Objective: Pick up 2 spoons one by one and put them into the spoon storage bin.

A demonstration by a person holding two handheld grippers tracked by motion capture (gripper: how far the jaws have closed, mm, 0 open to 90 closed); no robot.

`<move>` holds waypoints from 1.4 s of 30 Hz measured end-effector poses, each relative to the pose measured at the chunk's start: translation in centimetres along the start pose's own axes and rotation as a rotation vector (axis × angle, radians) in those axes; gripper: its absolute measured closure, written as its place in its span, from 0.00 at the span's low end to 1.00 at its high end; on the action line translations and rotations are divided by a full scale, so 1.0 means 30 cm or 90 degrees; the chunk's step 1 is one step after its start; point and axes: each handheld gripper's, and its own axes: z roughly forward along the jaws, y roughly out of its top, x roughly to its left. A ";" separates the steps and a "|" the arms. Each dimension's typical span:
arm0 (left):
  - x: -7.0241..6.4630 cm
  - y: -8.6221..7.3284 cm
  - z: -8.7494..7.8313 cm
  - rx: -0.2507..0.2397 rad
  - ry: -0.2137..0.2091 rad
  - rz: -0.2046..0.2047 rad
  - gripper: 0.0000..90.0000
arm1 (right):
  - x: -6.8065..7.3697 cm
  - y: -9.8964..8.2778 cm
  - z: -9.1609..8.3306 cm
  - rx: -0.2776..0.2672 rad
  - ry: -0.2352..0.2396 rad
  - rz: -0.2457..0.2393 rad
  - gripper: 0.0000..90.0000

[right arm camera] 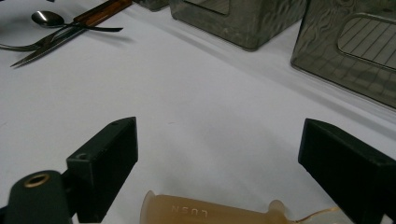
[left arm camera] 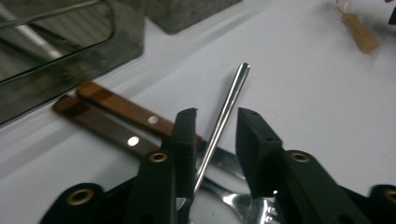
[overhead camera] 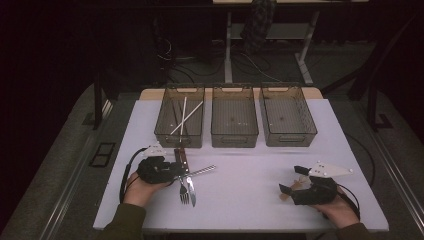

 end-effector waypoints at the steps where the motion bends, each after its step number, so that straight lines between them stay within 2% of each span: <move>1: 0.003 -0.005 -0.012 -0.004 0.004 -0.003 0.70 | 0.000 0.000 -0.001 0.000 0.000 0.001 0.13; 6: 0.017 -0.042 -0.068 -0.008 0.038 -0.007 0.58 | -0.002 -0.001 -0.002 -0.001 0.000 0.002 0.13; 8: 0.025 -0.061 -0.090 -0.003 0.061 -0.012 0.55 | -0.003 -0.001 0.000 0.001 0.000 0.000 0.13; 11: 0.040 -0.093 -0.113 -0.011 0.061 -0.033 0.52 | 0.000 -0.001 0.000 0.000 0.001 -0.001 0.13; 15: 0.048 -0.123 -0.122 0.001 0.065 -0.042 0.51 | 0.001 -0.001 0.004 0.004 0.000 -0.001 0.13; 20: 0.059 -0.134 -0.110 0.017 0.068 -0.046 0.51 | 0.003 -0.001 0.007 0.005 0.001 -0.003 0.13; 26: 0.066 -0.138 -0.087 0.033 0.056 -0.047 0.51 | 0.002 -0.001 0.009 0.007 0.001 -0.002 0.13; 35: 0.063 -0.141 -0.054 0.060 0.047 -0.033 0.54 | 0.004 -0.001 0.011 0.010 0.001 -0.005 0.13; 42: 0.062 -0.141 -0.054 0.060 0.051 -0.028 0.57 | 0.004 -0.002 0.012 0.010 0.002 -0.003 0.13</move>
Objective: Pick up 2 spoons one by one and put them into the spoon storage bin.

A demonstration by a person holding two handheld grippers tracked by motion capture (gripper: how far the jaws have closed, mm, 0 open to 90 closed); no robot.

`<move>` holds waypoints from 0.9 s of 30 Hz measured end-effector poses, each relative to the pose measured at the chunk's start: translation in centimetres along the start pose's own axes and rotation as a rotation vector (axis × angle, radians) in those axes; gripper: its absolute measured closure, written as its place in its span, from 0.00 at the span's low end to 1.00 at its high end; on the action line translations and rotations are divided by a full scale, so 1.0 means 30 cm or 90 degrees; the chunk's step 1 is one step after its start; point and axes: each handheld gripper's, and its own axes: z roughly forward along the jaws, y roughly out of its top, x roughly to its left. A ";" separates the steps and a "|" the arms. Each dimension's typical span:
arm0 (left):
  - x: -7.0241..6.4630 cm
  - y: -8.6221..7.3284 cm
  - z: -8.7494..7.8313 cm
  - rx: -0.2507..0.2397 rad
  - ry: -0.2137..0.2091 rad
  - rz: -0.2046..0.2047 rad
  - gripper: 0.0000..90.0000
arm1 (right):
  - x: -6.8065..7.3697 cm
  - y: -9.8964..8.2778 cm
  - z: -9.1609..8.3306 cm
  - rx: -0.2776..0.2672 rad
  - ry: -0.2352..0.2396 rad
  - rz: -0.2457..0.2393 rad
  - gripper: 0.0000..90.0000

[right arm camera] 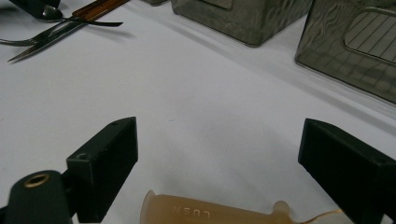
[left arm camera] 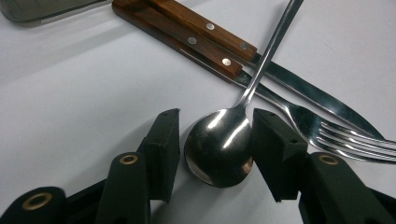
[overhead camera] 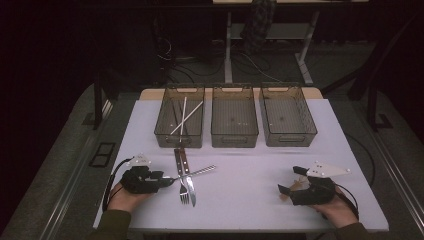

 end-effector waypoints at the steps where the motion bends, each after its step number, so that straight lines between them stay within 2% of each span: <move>1: -0.002 0.001 0.000 0.002 0.002 0.004 0.57 | 0.000 0.000 0.000 0.000 0.000 0.000 0.13; 9: -0.042 0.009 0.011 0.030 0.049 0.068 0.57 | -0.001 0.000 0.000 0.000 -0.001 0.000 0.13; 11: -0.049 0.011 0.012 0.035 0.056 0.076 0.58 | -0.001 0.000 -0.001 0.000 -0.001 -0.001 0.13; 21: -0.046 0.012 0.006 0.039 0.039 0.070 0.72 | -0.001 0.000 -0.002 0.000 -0.001 -0.002 0.13; 27: -0.043 0.017 -0.004 0.034 0.012 0.056 0.85 | -0.001 0.000 -0.002 0.000 -0.001 -0.002 0.13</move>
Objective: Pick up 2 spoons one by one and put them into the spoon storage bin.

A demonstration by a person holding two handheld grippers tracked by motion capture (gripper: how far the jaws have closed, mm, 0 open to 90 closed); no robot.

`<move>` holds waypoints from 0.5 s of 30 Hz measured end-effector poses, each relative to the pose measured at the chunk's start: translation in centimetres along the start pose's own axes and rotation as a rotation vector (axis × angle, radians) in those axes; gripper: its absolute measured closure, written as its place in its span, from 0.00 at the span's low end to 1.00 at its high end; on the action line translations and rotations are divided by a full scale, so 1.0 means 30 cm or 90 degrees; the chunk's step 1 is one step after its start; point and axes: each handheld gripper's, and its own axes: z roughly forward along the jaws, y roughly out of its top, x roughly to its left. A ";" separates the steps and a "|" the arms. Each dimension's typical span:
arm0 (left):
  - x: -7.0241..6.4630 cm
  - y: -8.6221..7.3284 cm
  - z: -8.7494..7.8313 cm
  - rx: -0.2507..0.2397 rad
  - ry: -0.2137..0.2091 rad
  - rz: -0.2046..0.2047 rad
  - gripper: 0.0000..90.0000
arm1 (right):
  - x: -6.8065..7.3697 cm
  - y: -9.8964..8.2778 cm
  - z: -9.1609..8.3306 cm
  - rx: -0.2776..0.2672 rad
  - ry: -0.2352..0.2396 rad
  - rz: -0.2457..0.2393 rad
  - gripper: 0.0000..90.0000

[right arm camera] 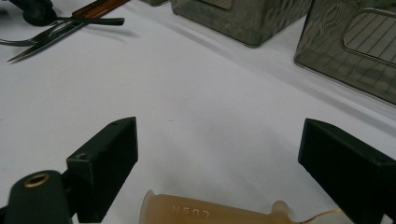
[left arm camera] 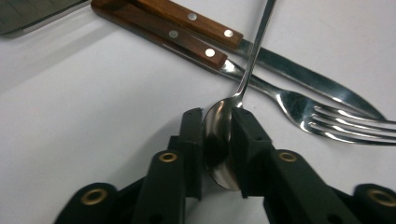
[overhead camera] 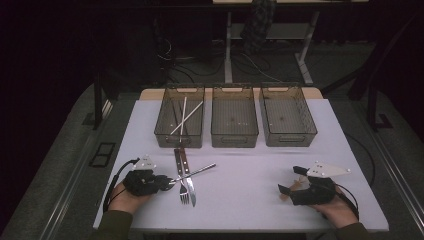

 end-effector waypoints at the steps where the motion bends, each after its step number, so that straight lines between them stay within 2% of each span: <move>1: 0.000 0.001 -0.003 -0.004 -0.004 -0.001 0.87 | 0.000 0.000 0.000 0.000 0.000 0.000 0.13; 4: 0.004 0.001 -0.013 -0.021 -0.034 -0.012 0.94 | 0.000 0.000 -0.001 0.000 0.000 -0.001 0.13; 15: 0.005 0.005 -0.016 -0.021 -0.038 -0.020 0.97 | 0.000 0.000 -0.001 0.000 0.000 -0.001 0.13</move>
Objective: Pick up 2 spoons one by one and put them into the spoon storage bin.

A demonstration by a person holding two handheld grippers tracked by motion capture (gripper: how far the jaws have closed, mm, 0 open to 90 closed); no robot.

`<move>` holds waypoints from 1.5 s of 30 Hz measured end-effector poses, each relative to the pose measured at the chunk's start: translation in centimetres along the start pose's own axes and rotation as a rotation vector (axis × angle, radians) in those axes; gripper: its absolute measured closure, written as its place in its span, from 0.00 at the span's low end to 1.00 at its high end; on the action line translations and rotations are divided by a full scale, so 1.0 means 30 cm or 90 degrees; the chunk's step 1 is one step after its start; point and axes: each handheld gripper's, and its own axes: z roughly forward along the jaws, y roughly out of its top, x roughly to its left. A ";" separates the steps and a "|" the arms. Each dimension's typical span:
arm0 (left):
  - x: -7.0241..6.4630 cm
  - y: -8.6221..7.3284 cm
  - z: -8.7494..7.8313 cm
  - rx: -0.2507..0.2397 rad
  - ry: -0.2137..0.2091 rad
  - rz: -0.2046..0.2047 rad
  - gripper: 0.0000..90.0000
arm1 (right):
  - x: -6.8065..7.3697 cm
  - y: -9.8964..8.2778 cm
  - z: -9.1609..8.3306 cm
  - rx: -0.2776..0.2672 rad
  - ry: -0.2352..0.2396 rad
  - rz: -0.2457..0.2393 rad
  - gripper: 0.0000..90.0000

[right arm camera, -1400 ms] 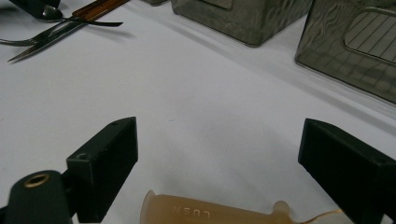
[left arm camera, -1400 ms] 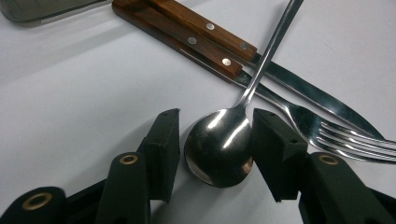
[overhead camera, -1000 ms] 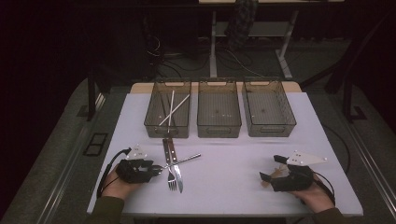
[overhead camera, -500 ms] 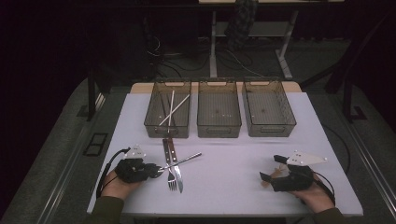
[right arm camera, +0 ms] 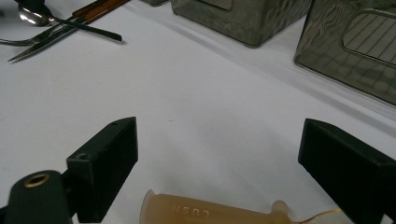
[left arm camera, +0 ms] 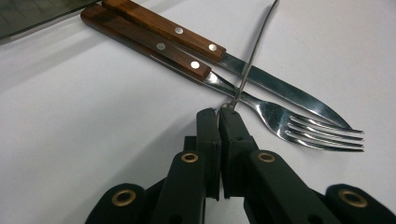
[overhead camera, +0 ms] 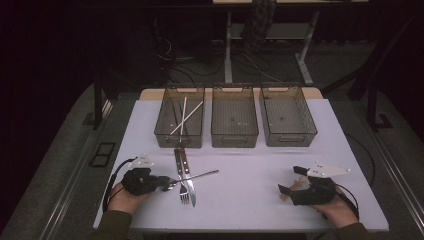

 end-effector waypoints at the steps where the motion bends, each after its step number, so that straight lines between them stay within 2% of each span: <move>1: 0.001 0.001 -0.002 -0.003 -0.004 -0.001 0.97 | 0.000 0.000 0.000 0.000 0.000 0.000 0.13; 11: -0.008 0.022 -0.038 -0.062 0.013 -0.016 0.97 | 0.001 0.000 0.002 0.001 0.001 0.001 0.13; 20: -0.019 0.065 -0.046 -0.108 0.032 -0.018 0.97 | -0.002 -0.001 0.005 0.003 0.001 0.002 0.13; 28: -0.022 0.112 -0.019 -0.127 0.036 -0.024 0.97 | -0.002 0.000 0.007 0.003 0.001 0.003 0.13; 45: -0.061 0.234 0.052 -0.138 0.015 0.011 0.97 | -0.006 -0.003 0.008 0.005 0.000 0.006 0.13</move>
